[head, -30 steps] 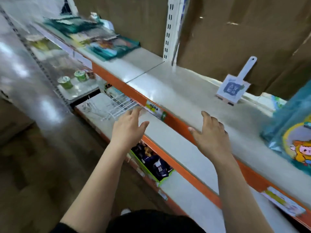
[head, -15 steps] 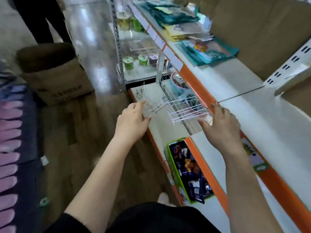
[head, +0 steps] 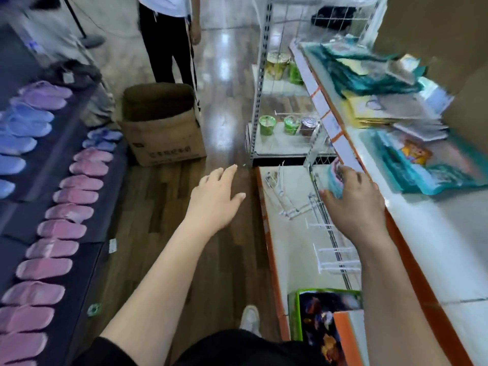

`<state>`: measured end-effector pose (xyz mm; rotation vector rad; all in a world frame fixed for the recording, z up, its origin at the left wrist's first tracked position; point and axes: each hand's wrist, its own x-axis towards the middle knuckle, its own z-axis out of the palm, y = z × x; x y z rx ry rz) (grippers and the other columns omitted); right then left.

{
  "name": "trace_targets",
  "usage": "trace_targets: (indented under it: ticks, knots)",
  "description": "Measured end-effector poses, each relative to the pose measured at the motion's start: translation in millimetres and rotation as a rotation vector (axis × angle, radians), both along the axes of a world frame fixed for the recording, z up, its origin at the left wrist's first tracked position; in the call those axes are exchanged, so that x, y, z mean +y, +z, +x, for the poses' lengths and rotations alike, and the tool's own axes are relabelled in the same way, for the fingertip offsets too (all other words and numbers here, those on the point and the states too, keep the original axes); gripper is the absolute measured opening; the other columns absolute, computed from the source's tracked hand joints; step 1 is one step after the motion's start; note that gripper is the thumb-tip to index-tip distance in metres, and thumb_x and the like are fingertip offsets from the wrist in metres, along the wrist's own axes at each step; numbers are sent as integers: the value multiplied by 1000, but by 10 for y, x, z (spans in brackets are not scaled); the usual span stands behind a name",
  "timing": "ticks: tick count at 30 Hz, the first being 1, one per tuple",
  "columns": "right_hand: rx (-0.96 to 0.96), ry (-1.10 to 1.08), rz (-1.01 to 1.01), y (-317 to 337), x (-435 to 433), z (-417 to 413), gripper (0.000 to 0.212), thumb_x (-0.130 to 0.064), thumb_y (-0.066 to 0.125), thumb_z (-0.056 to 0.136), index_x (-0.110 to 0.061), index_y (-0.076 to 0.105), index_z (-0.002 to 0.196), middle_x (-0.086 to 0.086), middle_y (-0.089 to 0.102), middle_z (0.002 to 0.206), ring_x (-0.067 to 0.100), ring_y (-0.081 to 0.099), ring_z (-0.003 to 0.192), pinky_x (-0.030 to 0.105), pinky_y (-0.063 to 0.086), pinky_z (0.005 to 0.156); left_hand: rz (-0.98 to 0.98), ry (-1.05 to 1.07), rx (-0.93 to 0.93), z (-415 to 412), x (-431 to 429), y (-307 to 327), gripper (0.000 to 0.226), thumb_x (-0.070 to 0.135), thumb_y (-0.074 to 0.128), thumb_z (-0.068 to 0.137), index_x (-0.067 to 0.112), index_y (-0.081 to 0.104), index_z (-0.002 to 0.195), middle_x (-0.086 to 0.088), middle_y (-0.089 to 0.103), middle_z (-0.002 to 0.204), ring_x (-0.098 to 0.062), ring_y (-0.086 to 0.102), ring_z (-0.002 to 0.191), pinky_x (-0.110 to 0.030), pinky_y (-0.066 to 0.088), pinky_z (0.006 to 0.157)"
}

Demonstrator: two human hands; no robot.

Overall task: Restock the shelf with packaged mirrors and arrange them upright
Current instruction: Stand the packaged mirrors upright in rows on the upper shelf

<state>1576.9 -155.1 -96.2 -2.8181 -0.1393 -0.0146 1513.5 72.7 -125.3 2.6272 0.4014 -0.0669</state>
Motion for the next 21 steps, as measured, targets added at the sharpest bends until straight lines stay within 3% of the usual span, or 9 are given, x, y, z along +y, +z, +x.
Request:
trace_targets:
  ticks: [10, 21]
  knots:
    - [32, 125, 76, 87, 439, 1178, 55, -37, 55, 91, -14, 39, 138, 15, 43, 139, 38, 36, 128, 49, 30, 106, -4, 119, -31, 943, 316, 207, 64, 39, 50, 94, 25, 19, 148, -4, 30, 151, -30, 30, 137, -46, 34, 108]
    - [60, 60, 103, 37, 897, 2101, 58, -39, 56, 90, -15, 37, 139, 14, 43, 139, 37, 37, 128, 49, 32, 105, -27, 56, -4, 1951, 846, 102, 66, 38, 52, 93, 25, 18, 148, -7, 31, 150, -30, 32, 136, -47, 35, 108]
